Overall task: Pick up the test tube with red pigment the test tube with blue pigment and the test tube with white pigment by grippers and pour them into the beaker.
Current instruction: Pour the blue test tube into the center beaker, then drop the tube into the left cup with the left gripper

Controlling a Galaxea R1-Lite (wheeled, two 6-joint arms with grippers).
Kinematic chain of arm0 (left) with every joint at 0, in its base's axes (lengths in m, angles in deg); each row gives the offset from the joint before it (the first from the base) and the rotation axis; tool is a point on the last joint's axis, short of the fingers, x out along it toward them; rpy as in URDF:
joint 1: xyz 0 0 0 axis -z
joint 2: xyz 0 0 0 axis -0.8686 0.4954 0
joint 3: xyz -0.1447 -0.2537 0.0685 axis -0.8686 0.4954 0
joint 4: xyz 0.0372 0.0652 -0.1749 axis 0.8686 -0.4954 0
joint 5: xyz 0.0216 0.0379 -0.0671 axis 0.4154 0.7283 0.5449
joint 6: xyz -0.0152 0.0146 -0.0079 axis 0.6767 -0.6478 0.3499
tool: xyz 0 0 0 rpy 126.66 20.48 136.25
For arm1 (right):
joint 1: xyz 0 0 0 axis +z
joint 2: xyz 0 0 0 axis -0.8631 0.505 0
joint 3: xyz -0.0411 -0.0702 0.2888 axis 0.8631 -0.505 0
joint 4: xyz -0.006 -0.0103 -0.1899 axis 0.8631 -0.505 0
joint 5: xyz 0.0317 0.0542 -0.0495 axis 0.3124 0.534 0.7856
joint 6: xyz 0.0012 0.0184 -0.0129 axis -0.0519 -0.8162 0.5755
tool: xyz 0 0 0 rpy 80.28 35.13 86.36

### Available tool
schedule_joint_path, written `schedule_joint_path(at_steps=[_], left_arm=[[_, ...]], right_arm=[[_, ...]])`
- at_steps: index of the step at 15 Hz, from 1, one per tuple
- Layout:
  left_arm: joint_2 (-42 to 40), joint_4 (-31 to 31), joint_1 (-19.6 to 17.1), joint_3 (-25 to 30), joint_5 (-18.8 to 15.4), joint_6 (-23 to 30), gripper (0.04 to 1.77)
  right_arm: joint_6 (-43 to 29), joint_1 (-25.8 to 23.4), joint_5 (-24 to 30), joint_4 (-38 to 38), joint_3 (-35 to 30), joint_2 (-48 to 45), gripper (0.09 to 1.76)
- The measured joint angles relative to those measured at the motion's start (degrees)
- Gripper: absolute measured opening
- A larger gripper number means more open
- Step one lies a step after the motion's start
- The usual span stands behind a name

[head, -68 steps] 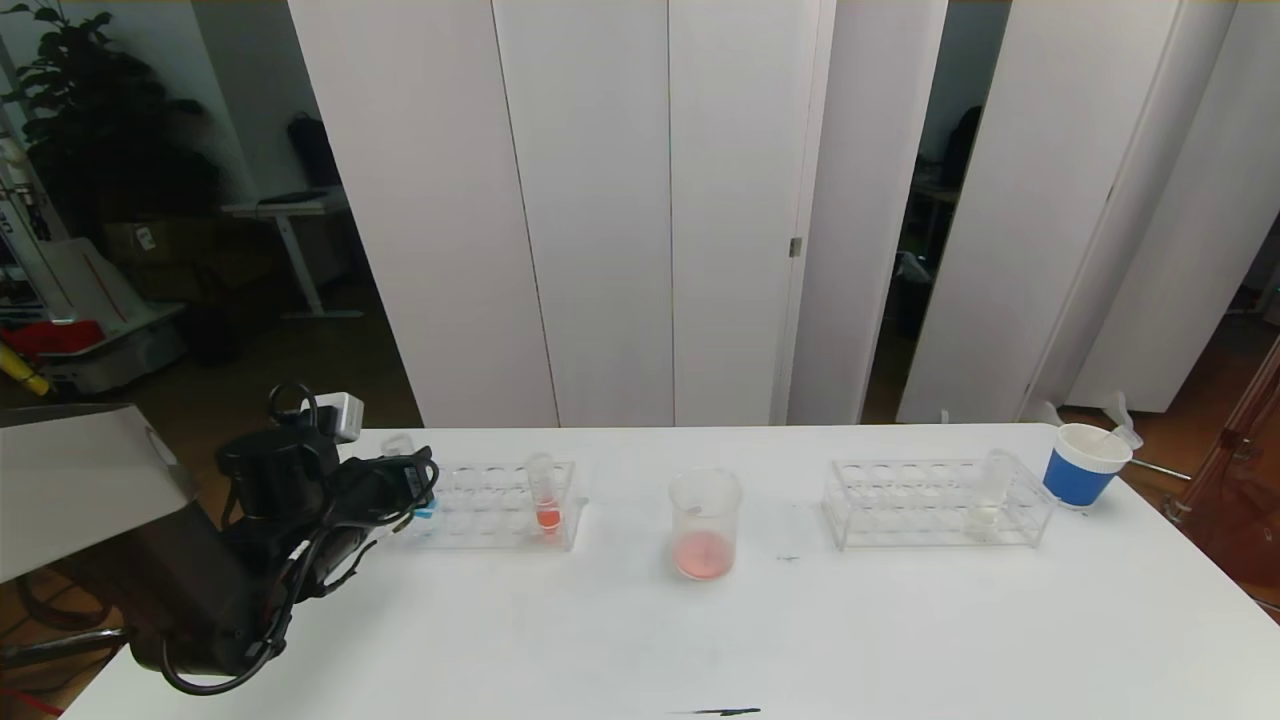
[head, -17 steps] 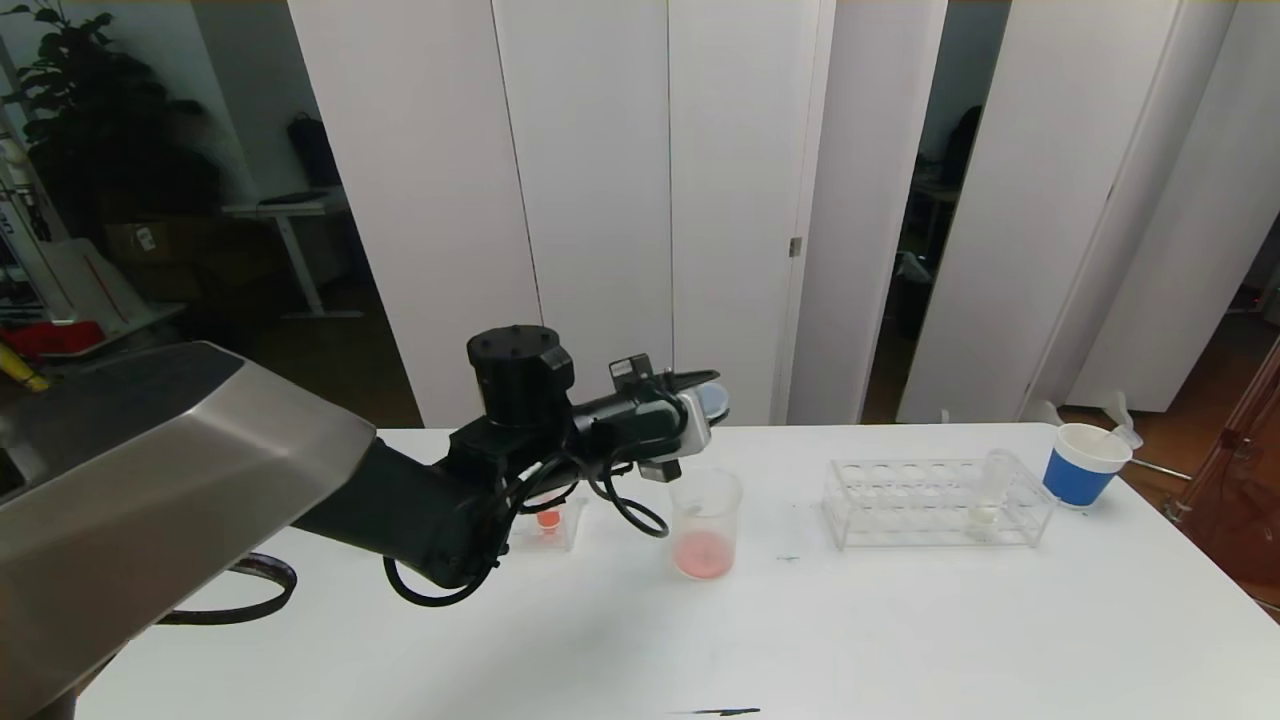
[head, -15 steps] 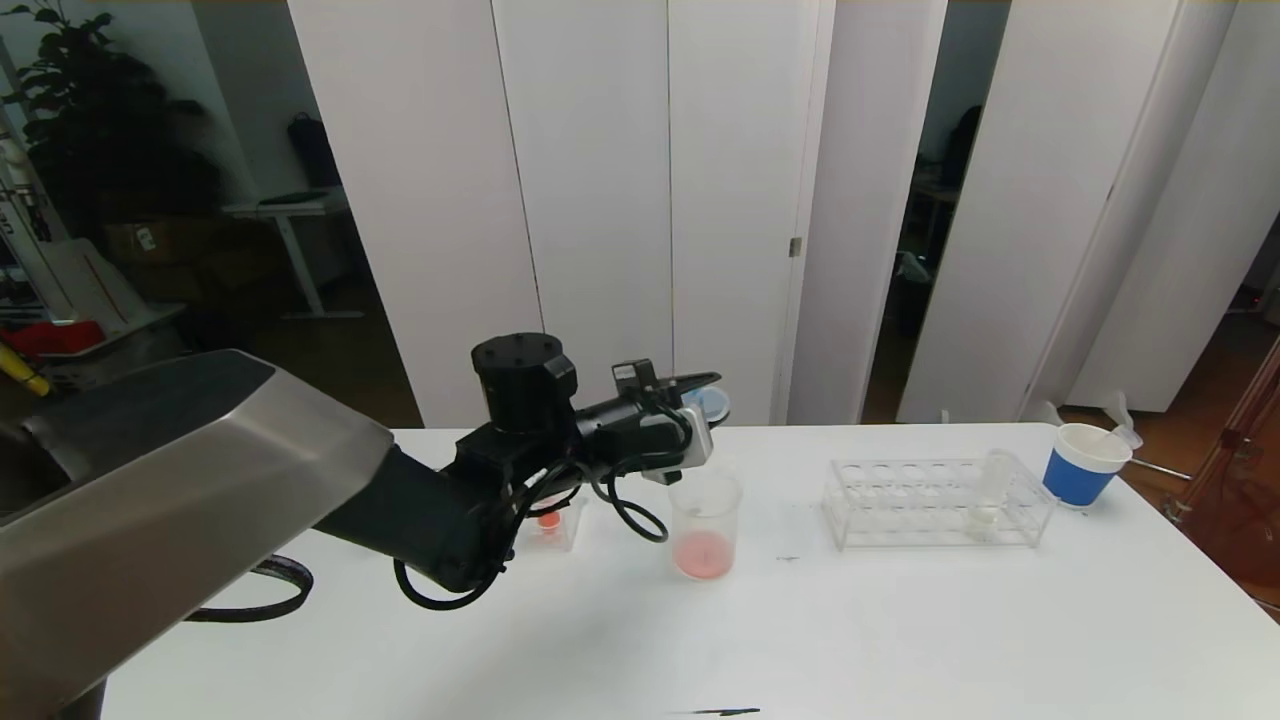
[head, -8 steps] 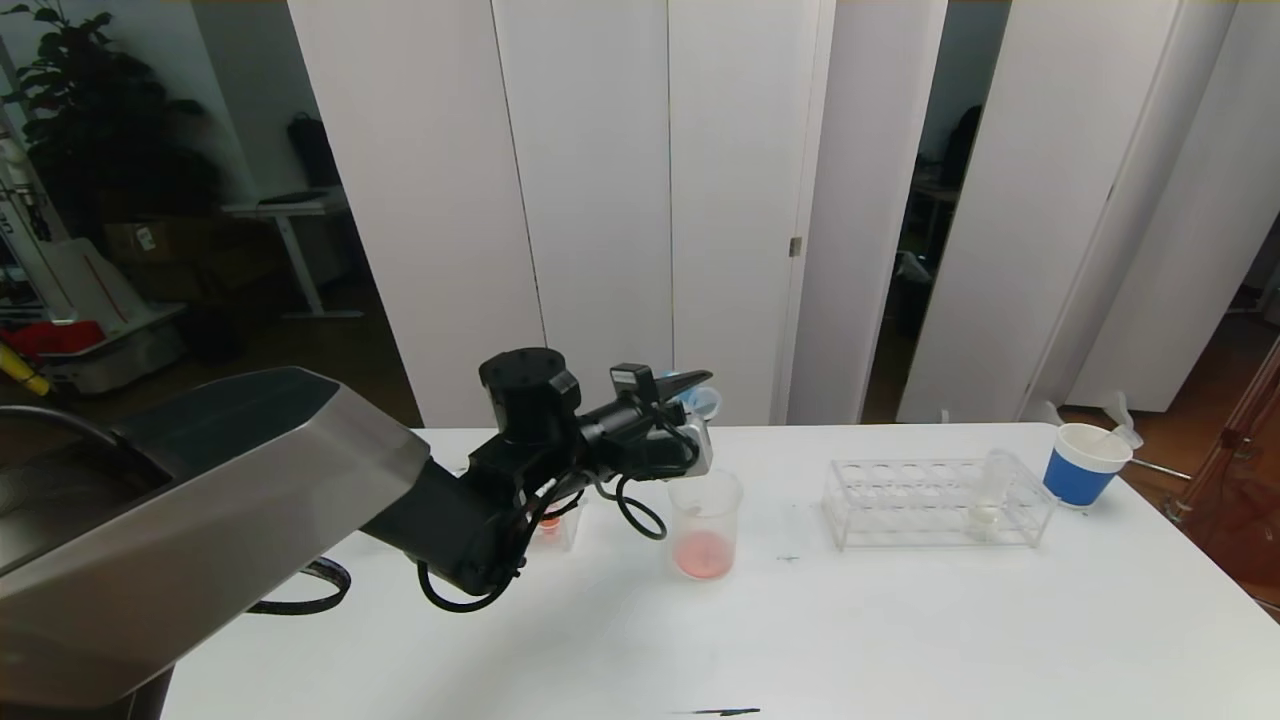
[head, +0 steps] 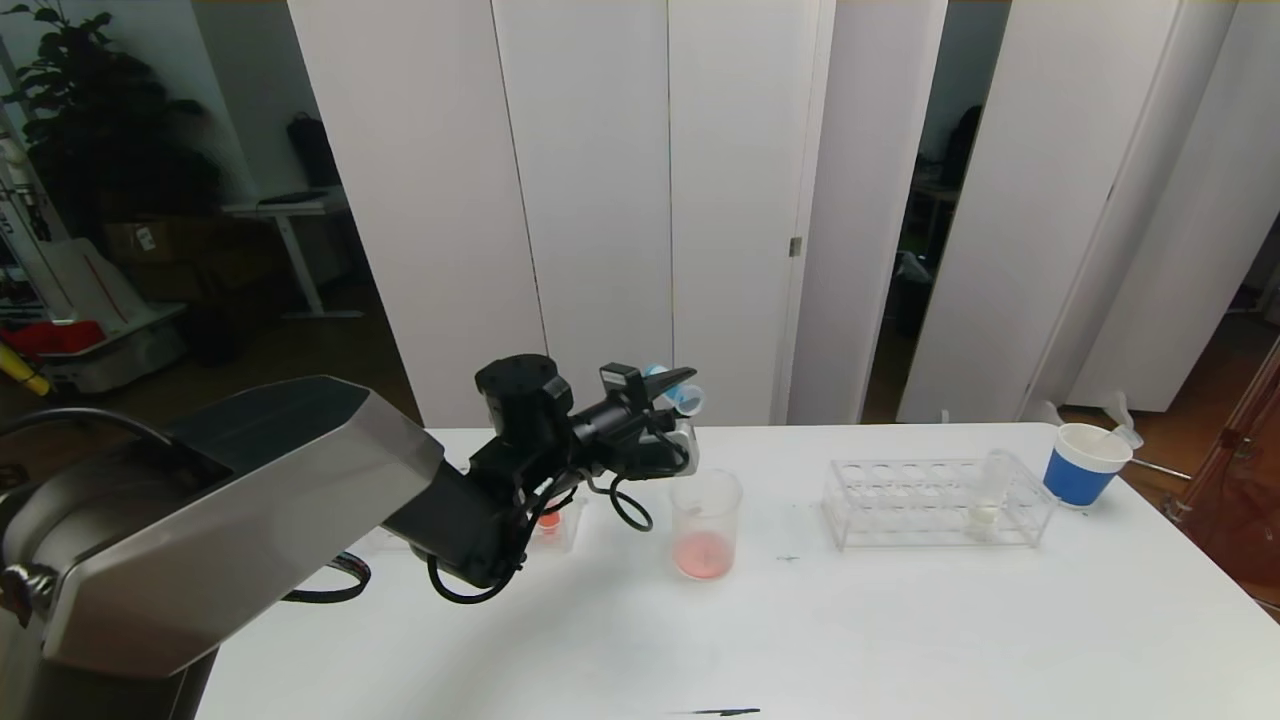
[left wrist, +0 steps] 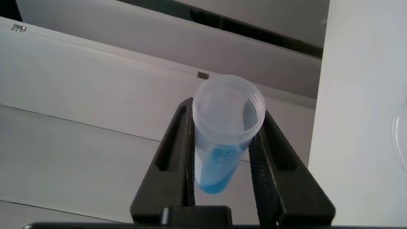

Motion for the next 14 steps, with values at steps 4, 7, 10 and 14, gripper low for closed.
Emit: schedule_joint_path(at_steps=[4, 7, 10, 14], left_arm=[[1.5, 3.8, -0.3, -0.3, 0.6, -2.3, 0.58], [2.2, 3.9, -0.3, -0.6, 0.6, -2.4, 0.58], [2.9, 6.3, -0.3, -1.1, 0.7, -3.5, 0.58], [3.5, 7.3, -0.3, -1.2, 0.6, -4.0, 0.58]], right_arm=[[0.0, 0.0, 0.0, 0.0, 0.0, 0.0, 1.75], [0.0, 0.0, 0.0, 0.0, 0.0, 0.0, 1.75], [0.0, 0.0, 0.0, 0.0, 0.0, 0.0, 1.75], [0.0, 0.0, 0.0, 0.0, 0.0, 0.0, 1.75]])
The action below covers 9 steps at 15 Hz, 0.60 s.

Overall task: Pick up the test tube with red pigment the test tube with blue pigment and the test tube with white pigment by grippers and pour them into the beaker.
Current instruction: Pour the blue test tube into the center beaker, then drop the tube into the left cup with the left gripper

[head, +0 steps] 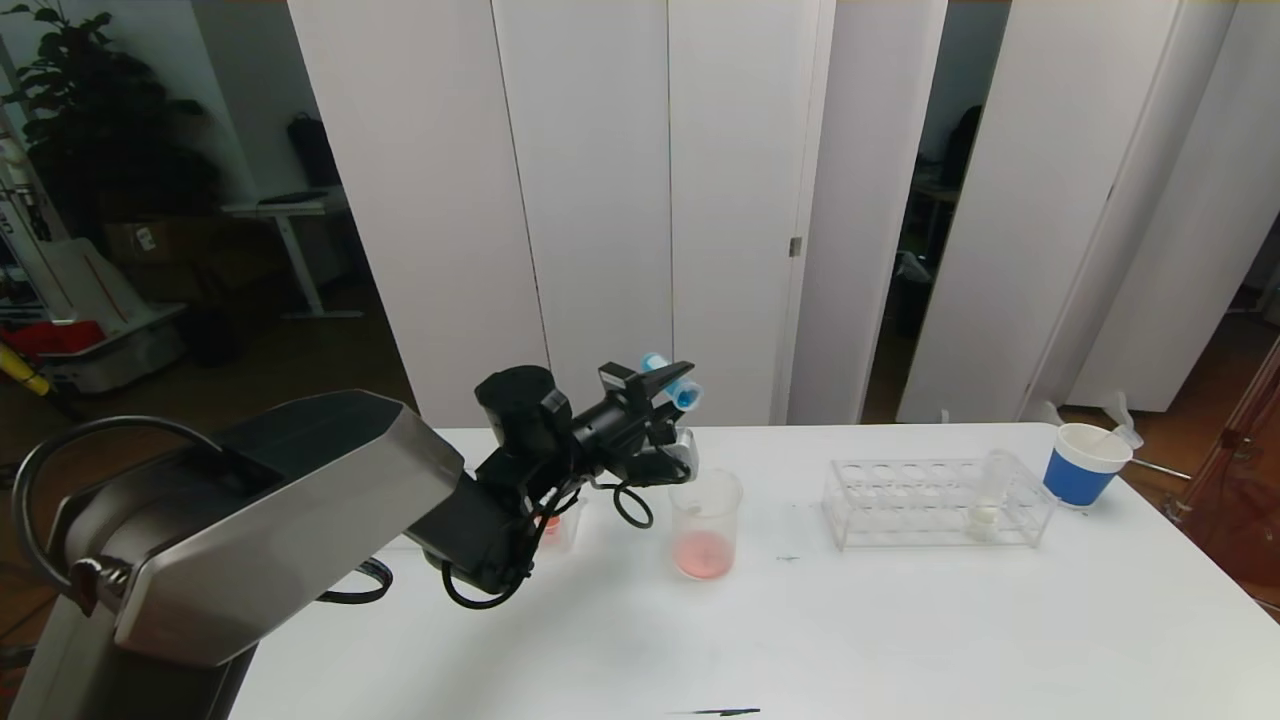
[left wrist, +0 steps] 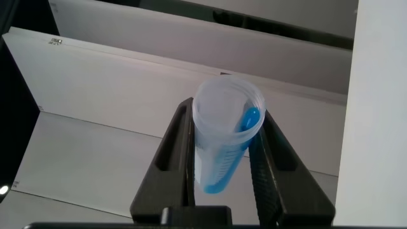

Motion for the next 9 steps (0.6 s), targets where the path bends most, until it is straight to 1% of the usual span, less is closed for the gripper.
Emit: schedule_joint_path(at_steps=[4, 9], left_arm=[[0.7, 2.2, 0.0, 0.1, -0.1, -1.6, 0.58], [1.0, 2.2, 0.0, -0.1, -0.1, -1.7, 0.58]], right_arm=[[0.0, 0.0, 0.0, 0.0, 0.0, 0.0, 1.75], [0.0, 0.0, 0.0, 0.0, 0.0, 0.0, 1.75]])
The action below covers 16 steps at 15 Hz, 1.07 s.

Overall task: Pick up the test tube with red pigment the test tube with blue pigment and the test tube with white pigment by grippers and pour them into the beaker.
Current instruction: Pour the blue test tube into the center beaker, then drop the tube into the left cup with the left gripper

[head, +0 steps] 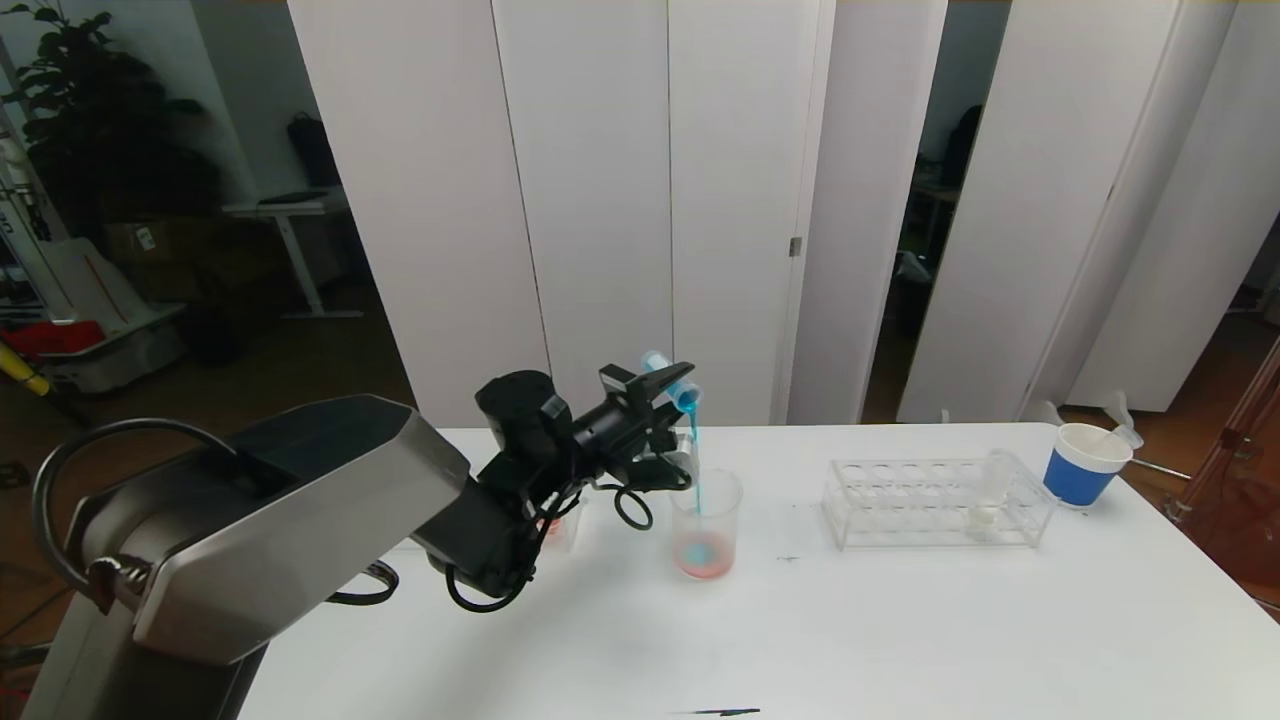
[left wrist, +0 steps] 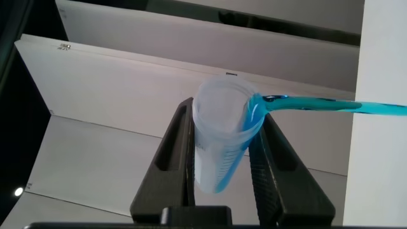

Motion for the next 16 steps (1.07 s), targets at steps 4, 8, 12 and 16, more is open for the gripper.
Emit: schedule_joint_path(at_steps=[4, 8, 12, 16], left_arm=[[0.4, 0.3, 0.0, -1.0, -0.1, 0.0, 0.58], [1.0, 1.2, -0.2, -1.9, -0.7, -0.5, 0.58], [1.4, 1.6, -0.5, -2.4, -0.8, -1.0, 0.58], [1.5, 2.4, -0.7, -3.0, -1.2, -2.7, 0.58]], right_arm=[[0.0, 0.0, 0.0, 0.0, 0.0, 0.0, 1.75], [0.0, 0.0, 0.0, 0.0, 0.0, 0.0, 1.75], [0.0, 0.0, 0.0, 0.0, 0.0, 0.0, 1.75], [0.0, 0.0, 0.0, 0.0, 0.0, 0.0, 1.75]])
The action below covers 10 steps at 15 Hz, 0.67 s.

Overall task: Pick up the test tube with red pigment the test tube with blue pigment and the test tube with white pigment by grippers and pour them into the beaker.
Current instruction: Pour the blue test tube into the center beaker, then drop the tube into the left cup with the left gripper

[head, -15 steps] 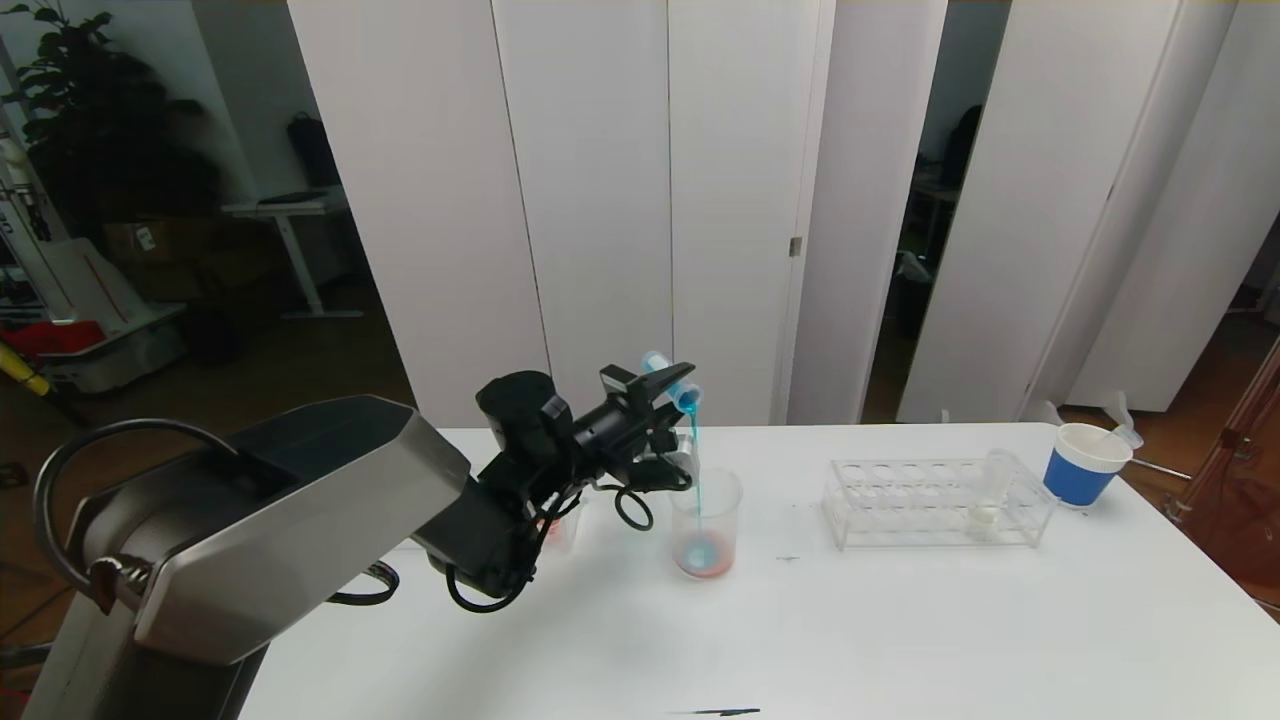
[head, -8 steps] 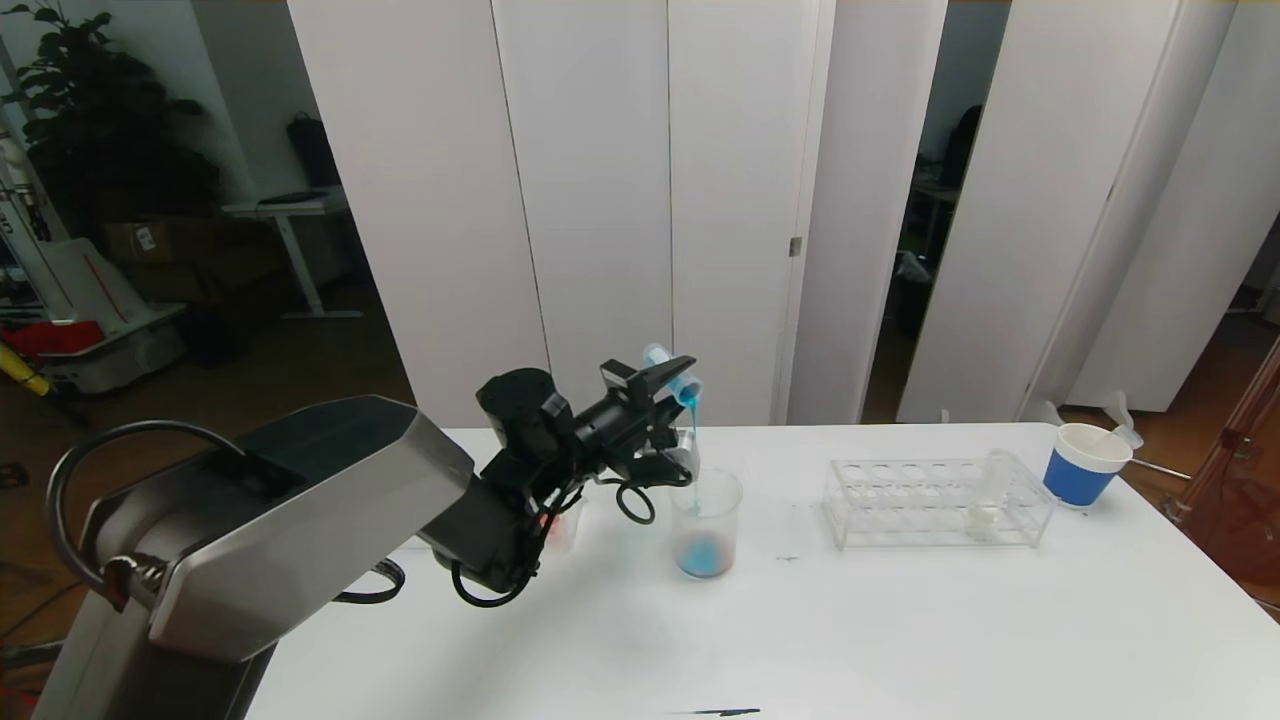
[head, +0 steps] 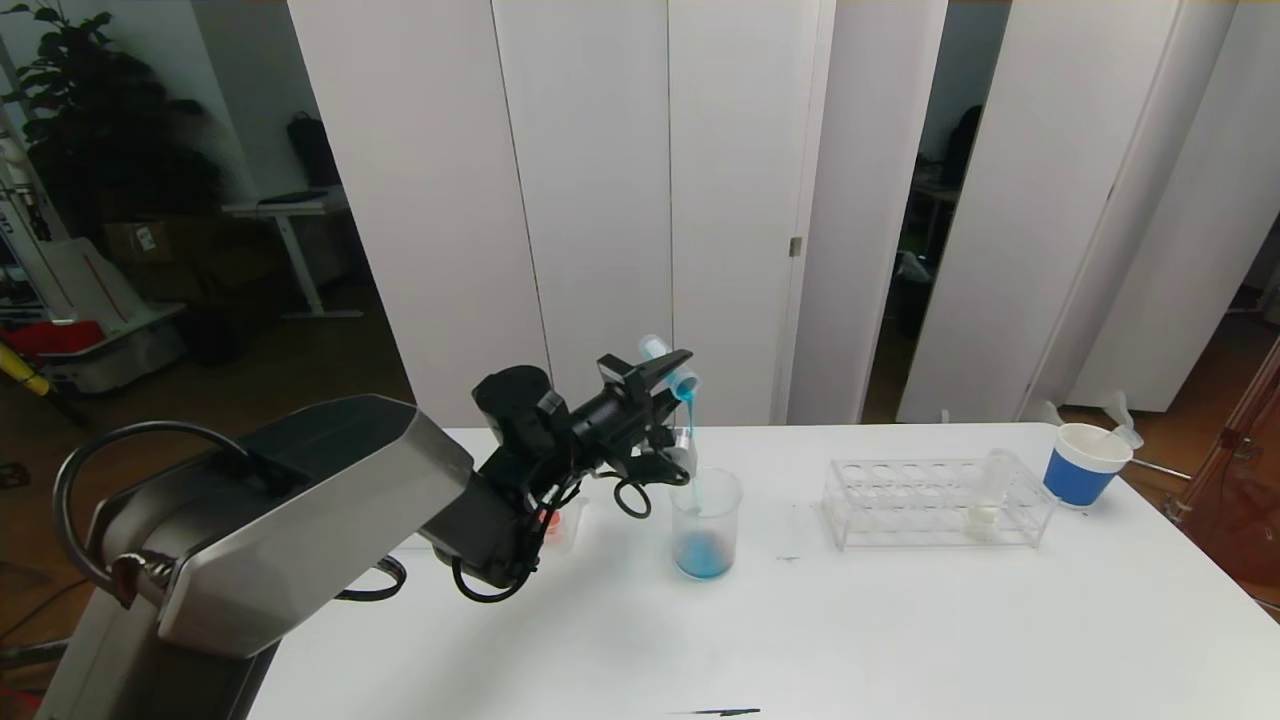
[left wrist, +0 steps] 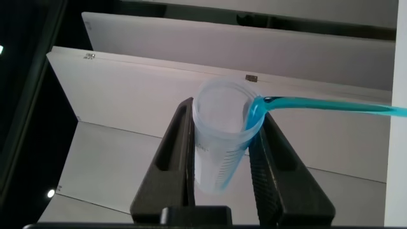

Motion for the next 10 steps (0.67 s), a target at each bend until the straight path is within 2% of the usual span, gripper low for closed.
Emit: schedule_joint_path(at_steps=[10], left_arm=[[0.1, 0.2, -0.1, -0.2, -0.4, -1.0, 0.58]], right_arm=[[0.0, 0.0, 0.0, 0.0, 0.0, 0.0, 1.75]])
